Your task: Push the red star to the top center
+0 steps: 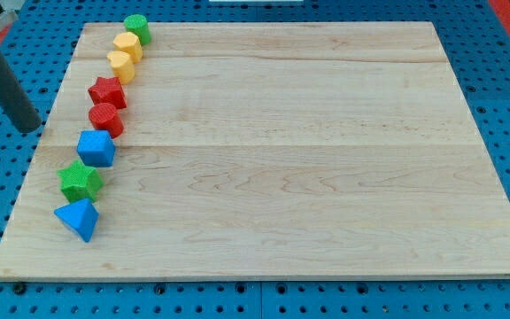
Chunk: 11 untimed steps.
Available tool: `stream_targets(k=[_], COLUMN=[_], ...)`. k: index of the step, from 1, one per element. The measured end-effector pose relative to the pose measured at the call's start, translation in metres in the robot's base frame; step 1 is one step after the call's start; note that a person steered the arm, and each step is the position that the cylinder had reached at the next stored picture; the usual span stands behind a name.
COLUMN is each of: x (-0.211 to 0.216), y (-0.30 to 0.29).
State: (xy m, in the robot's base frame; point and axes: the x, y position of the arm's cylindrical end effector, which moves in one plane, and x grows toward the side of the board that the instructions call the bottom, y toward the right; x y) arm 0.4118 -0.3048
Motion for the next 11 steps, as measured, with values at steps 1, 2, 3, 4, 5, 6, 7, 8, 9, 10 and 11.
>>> stream_targets(k=[1,2,3,4,5,6,7,8,9,10,11], x=[-0.004,-0.005,-0.027,-0.049,-0.071,-0.089,-0.137,-0.152,-0.165,-0.166,-0.167], y=[0.0,0.0,0.019,0.093,0.14,0.196,0.215,0.247,0.279,0.283,0.286])
